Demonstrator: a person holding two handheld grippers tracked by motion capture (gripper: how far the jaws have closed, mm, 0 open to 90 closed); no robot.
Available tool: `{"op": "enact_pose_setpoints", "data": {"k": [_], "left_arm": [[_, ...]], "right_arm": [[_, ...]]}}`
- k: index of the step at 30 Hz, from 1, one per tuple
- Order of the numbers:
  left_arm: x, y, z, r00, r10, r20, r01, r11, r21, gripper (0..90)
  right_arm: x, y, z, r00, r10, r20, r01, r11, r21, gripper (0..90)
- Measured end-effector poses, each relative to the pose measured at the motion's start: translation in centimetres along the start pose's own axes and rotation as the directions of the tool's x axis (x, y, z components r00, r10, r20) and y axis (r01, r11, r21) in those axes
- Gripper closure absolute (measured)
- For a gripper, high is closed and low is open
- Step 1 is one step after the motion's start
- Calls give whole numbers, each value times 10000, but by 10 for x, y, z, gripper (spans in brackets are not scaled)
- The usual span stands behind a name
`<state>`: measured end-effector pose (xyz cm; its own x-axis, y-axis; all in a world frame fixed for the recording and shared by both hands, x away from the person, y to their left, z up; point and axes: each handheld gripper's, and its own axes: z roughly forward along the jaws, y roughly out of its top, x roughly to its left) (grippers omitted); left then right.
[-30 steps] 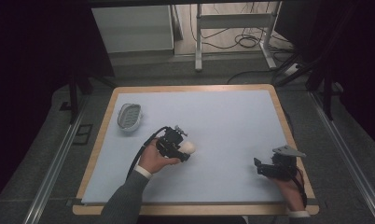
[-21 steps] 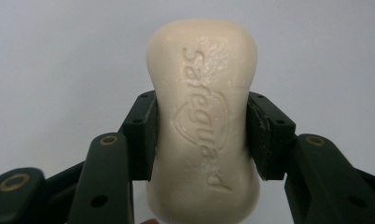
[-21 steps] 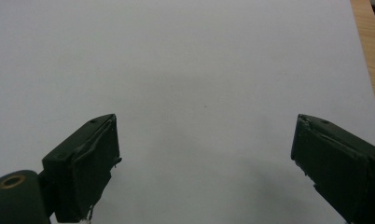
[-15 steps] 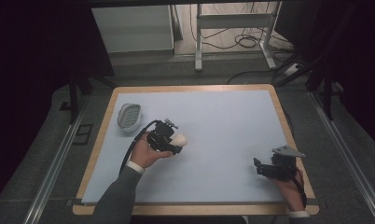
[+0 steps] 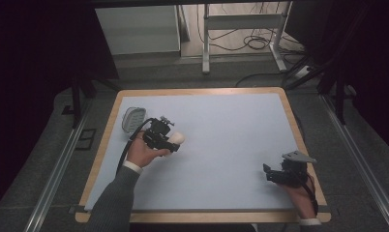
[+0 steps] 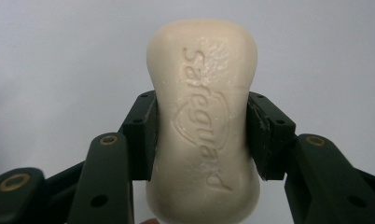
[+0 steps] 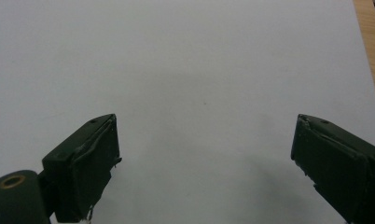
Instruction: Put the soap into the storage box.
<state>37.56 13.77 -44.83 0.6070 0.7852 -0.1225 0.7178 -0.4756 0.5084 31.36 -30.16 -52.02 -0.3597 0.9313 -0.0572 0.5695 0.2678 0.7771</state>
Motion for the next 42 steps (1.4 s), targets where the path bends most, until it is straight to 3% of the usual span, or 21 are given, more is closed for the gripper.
{"op": "enact_pose_setpoints", "data": {"k": [28,38,42], "left_arm": [[48,3,-29,9954,-681,-667,670,9976,-192,496],[73,3,-35,9871,-1237,-1017,1218,9922,-245,495],[81,6,-33,9845,-1508,-894,1490,9885,-268,495]], "right_arm": [[2,0,1,9999,-92,-62,92,10000,-21,75],[2,0,1,9999,-88,-66,88,10000,7,75],[3,0,2,9999,-100,-64,100,9999,49,75]]}}
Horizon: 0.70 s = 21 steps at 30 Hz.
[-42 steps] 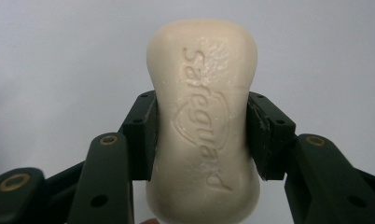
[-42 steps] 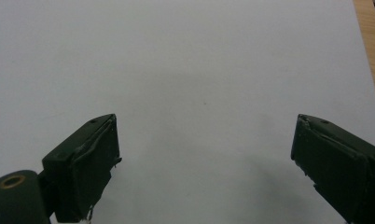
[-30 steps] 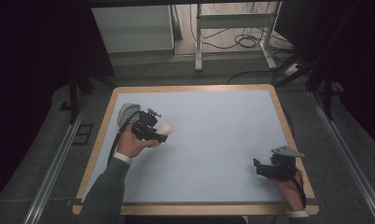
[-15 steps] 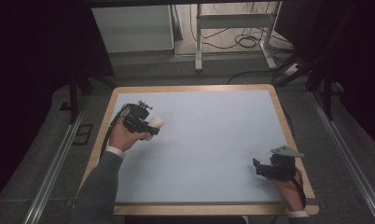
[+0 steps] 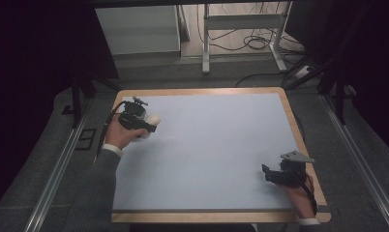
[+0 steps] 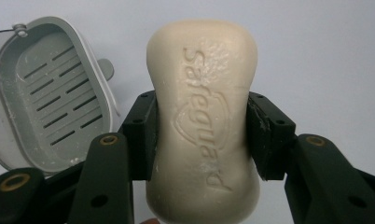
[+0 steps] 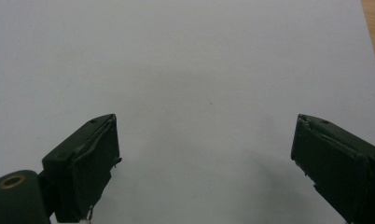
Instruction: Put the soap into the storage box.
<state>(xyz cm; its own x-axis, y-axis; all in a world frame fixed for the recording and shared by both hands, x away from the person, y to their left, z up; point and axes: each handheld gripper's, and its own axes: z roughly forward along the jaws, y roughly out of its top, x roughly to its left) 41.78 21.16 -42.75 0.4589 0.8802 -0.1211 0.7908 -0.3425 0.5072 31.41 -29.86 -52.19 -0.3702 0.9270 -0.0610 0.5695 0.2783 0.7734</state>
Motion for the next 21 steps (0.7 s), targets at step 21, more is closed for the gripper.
{"op": "enact_pose_setpoints", "data": {"k": [21], "left_arm": [[42,9,7,9929,-1092,-468,1093,9940,-20,495]], "right_arm": [[-1,-1,1,10000,30,61,-30,10000,58,75]]}}
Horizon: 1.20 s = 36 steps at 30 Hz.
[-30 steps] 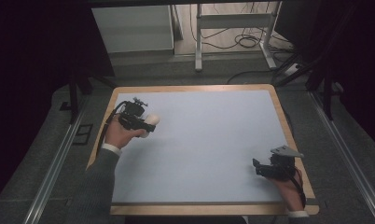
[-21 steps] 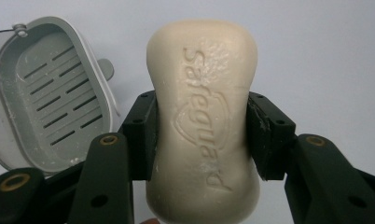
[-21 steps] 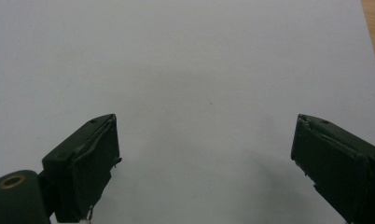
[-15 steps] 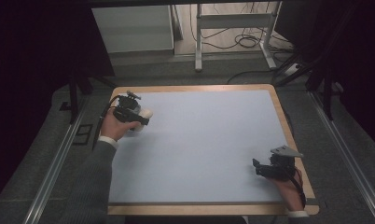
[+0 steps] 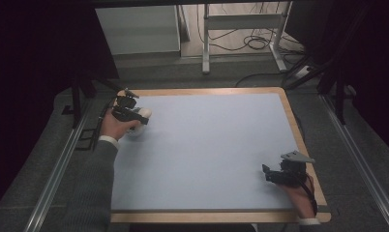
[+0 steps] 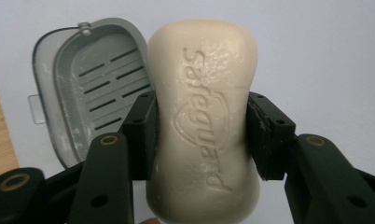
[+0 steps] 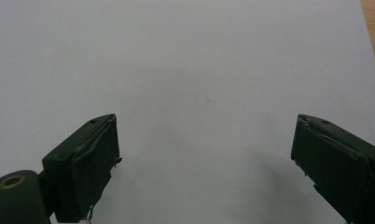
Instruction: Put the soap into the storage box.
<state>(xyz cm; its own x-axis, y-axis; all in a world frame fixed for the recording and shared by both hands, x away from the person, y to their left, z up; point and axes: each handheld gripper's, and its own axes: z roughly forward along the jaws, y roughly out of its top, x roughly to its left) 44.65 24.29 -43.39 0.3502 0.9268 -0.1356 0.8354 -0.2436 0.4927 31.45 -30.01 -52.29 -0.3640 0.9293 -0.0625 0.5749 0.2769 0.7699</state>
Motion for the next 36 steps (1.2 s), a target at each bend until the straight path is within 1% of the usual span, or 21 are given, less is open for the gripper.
{"op": "enact_pose_setpoints", "data": {"k": [3,7,12,15,18,19,21,22,26,31,32,36], "left_arm": [[6,1,2,9997,-231,-112,231,9997,-51,496],[14,1,3,9984,-437,-349,436,9990,-53,496],[20,1,4,9968,-556,-571,553,9984,-64,496],[22,2,9,9953,-626,-744,629,9980,12,495],[25,3,15,9931,-808,-853,817,9966,77,495],[26,4,17,9930,-776,-894,792,9967,152,495],[27,4,20,9916,-891,-941,904,9959,97,495],[27,5,22,9915,-869,-974,890,9959,174,495],[27,6,29,9885,-960,-1169,990,9949,201,495],[27,7,35,9884,-831,-1272,891,9951,417,495],[26,7,36,9869,-881,-1354,942,9948,394,495],[27,7,39,9854,-984,-1387,1056,9934,453,495]], "right_arm": [[0,0,0,10000,5,1,-5,10000,-10,75],[0,0,-1,10000,9,0,-9,10000,-19,75],[-1,0,0,10000,76,52,-77,10000,35,75],[-1,0,0,10000,61,55,-62,10000,60,75],[-2,0,0,10000,90,39,-90,10000,32,75],[-2,0,-1,9999,110,43,-110,9999,25,75],[-3,-1,-1,9999,140,91,-140,9999,17,75],[-4,-1,-1,9998,157,77,-157,9999,8,75],[-4,-1,-1,9999,139,81,-139,9999,21,75],[-4,-1,0,9999,104,90,-104,9999,37,75],[-4,-1,0,9999,110,93,-111,9999,29,75],[-4,-2,0,9999,120,102,-120,9999,35,75]]}}
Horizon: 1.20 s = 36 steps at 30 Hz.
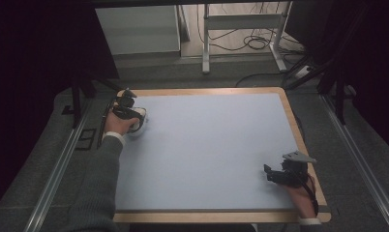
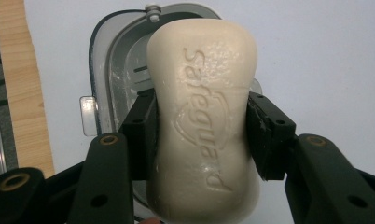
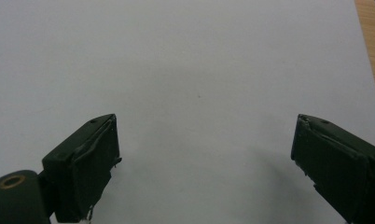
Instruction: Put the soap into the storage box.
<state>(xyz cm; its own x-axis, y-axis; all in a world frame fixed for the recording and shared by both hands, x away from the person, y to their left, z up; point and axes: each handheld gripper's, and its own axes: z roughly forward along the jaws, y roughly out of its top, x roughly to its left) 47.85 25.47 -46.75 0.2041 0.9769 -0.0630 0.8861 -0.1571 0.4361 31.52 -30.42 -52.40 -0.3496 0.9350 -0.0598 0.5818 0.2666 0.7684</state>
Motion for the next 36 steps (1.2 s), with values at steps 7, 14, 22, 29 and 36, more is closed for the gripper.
{"op": "enact_pose_setpoints", "data": {"k": [7,14,22,29,36], "left_arm": [[0,0,1,9994,-221,269,224,9997,-90,466],[-6,-2,-17,9974,146,699,-99,9977,-665,418],[-12,-13,-38,9933,520,1027,-383,9906,-1315,379],[-24,-29,-49,9839,1118,1391,-875,9815,-1702,344],[-34,-53,-56,9724,1617,1684,-1233,9682,-2179,331]], "right_arm": [[1,0,1,10000,-61,-22,61,10000,53,75],[2,0,1,10000,-58,-12,58,10000,47,75],[2,0,0,10000,-69,-18,69,10000,18,75],[3,0,0,9999,-105,-35,105,9999,24,75],[4,1,0,9999,-136,-18,136,9999,25,75]]}}
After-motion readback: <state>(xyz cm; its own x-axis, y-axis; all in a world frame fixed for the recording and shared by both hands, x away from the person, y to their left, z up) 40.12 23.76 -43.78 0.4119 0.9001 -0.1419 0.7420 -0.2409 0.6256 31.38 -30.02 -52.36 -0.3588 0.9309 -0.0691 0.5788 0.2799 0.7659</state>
